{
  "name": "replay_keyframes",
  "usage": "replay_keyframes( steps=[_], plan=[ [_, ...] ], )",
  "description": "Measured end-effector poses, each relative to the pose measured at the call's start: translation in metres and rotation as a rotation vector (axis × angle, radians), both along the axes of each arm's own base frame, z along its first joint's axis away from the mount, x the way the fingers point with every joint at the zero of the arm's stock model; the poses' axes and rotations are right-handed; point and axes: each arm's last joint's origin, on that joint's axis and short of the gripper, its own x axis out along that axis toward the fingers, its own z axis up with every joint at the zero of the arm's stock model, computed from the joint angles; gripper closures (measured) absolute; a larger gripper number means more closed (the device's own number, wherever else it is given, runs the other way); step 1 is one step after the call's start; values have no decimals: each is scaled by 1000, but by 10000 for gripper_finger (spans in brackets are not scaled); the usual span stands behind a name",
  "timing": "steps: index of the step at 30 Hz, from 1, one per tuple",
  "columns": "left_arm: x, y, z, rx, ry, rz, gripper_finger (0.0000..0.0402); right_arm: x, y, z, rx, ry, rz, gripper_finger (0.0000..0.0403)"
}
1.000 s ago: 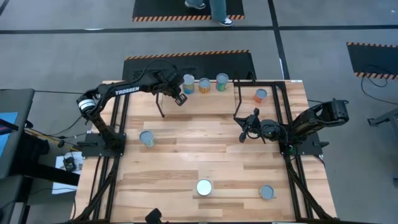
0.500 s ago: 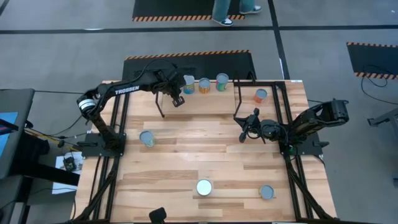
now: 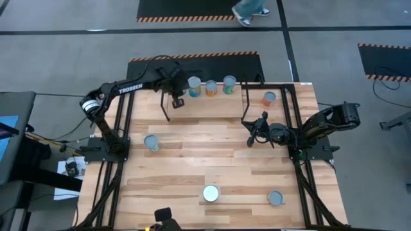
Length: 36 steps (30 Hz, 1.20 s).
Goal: Pick and place cans onto a shelf
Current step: Put the canned tuna on the shelf
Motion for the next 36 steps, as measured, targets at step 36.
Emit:
replay_keyframes(
  steps=[36],
  plan=[
    [5, 13, -24, 1, 58, 38, 401, 0, 0, 0, 0, 0, 0, 394]
  ],
)
